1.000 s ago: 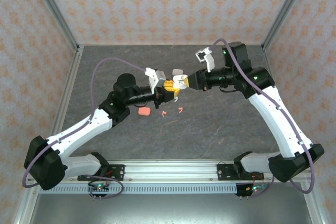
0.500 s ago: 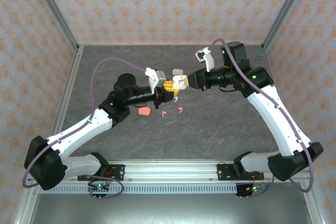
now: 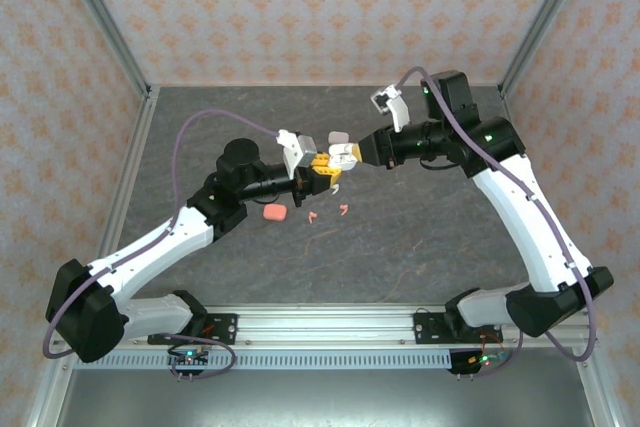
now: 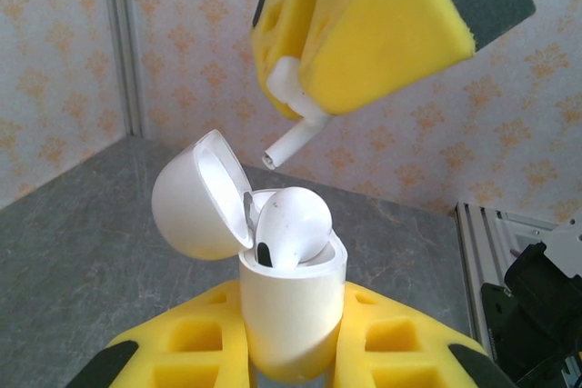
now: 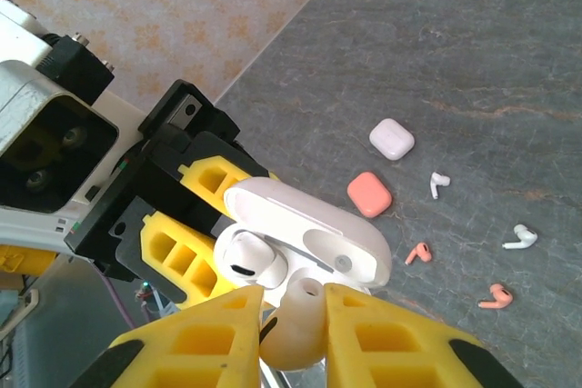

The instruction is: Insert the wireless bluetooth earbuds into the charging case

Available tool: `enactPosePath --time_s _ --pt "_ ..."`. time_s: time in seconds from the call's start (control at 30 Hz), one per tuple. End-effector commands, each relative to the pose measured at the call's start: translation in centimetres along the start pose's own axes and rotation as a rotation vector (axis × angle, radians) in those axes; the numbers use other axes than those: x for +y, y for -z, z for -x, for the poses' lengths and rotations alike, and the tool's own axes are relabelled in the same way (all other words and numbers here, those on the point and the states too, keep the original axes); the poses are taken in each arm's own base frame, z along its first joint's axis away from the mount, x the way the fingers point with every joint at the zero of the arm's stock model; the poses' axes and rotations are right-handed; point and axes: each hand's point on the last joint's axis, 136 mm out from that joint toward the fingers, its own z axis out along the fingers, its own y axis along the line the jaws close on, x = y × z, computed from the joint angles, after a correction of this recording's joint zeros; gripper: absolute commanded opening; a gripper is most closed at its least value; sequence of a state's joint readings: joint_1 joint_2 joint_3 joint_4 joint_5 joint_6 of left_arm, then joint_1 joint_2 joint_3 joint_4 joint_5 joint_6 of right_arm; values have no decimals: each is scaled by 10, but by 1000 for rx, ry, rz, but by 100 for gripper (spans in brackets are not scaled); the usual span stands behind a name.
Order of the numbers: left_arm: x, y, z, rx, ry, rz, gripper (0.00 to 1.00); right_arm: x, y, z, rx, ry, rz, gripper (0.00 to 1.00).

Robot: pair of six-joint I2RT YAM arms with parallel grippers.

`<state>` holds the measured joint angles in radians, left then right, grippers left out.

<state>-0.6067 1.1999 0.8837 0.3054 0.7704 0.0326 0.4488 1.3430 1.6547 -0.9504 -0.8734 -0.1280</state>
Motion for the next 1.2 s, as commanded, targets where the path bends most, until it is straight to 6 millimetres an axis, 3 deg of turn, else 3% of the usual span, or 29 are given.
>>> enactPosePath --time_s 0.0,0.23,0.83,1.17 --pt "-2 3 15 -31 -70 11 0 4 -1 -3 27 -32 29 19" --pt "0 1 12 -20 -98 26 0 -3 -4 -11 59 -62 5 20" --pt "-4 -3 6 5 -135 24 0 -26 -11 -12 78 -112 -94 20" --pt "-7 -5 10 -7 -133 12 0 -28 -19 -13 81 -126 -69 23"
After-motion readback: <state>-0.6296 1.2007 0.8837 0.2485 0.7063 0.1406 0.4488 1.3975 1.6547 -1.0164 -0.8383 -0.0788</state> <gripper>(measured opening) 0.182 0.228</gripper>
